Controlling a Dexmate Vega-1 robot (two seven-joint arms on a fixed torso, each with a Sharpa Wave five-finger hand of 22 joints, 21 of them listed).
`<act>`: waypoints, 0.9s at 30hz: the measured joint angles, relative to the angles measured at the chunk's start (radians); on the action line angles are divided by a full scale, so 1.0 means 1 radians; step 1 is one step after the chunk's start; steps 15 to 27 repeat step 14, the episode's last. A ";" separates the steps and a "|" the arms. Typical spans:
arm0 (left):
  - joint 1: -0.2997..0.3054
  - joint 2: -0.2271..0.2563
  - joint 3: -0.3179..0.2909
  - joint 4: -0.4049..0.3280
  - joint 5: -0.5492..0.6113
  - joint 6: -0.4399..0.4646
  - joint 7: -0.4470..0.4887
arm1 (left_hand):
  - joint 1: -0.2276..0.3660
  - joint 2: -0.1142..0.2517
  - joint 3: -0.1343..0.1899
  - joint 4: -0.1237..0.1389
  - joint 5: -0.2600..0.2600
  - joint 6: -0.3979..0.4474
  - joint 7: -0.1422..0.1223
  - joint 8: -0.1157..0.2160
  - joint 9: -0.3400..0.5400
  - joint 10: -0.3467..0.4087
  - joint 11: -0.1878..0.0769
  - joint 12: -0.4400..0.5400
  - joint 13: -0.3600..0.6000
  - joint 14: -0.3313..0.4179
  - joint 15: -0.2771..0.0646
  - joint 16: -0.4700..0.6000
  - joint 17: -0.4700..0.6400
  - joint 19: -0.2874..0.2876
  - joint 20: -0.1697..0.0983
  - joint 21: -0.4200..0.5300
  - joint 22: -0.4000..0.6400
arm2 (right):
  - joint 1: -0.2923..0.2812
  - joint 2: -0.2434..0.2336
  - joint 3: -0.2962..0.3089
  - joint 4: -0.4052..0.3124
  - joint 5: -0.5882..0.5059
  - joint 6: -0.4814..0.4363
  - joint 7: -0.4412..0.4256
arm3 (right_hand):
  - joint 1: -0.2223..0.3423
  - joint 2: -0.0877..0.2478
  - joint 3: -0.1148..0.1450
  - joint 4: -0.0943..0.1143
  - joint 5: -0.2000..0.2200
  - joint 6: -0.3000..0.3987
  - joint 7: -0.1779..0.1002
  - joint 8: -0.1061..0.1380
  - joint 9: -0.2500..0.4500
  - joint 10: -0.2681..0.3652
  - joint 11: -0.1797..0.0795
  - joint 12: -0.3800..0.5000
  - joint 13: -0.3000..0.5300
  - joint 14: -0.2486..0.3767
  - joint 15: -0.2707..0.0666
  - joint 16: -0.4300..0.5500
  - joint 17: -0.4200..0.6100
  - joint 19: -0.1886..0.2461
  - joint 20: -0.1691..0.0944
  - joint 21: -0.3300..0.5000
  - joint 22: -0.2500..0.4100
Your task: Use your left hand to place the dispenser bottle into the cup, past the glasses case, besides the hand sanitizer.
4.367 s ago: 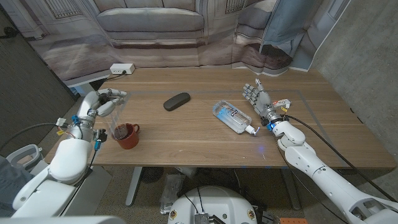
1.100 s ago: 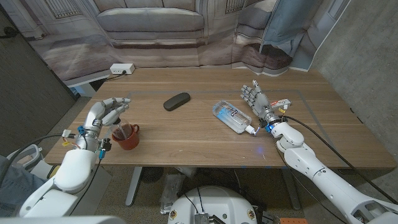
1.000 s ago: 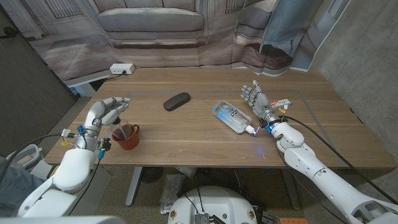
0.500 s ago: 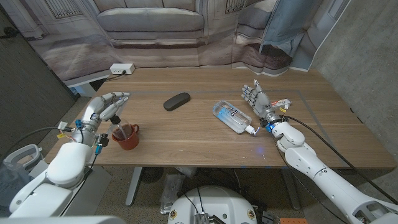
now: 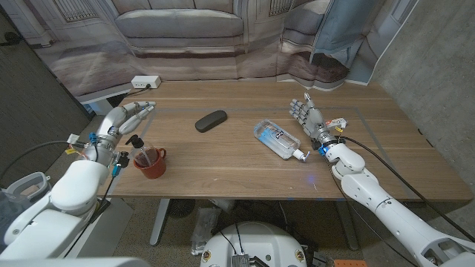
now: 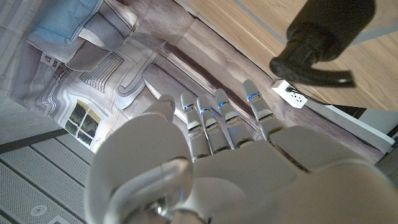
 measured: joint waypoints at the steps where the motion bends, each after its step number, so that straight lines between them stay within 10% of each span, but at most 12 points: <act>1: -0.001 -0.001 -0.002 -0.006 0.000 0.003 -0.002 | 0.000 0.000 0.000 0.000 0.000 -0.004 -0.004 -0.001 0.000 -0.008 -0.001 0.000 0.000 -0.004 -0.004 0.000 -0.003 -0.004 0.004 -0.002 0.000 | 0.001 0.000 0.000 0.001 0.001 0.001 0.001 | 0.005 0.005 0.000 0.000 0.000 0.000 0.000 0.000 0.000 0.000 0.000 0.000 0.000 0.000 0.000 0.000 0.000 0.000 0.000 0.000 0.000; 27: 0.008 -0.019 -0.017 -0.053 0.014 0.027 -0.015 | -0.004 -0.004 0.000 0.000 0.000 -0.016 -0.005 -0.008 0.000 -0.019 -0.001 0.000 -0.014 -0.023 0.003 0.000 -0.019 -0.025 0.000 -0.018 0.000 | 0.000 -0.002 0.006 0.002 0.006 0.009 0.012 | 0.005 0.005 0.000 0.000 0.000 0.000 0.000 0.000 0.000 0.000 0.000 0.000 0.000 0.000 0.000 0.000 0.000 0.000 0.000 0.000 0.000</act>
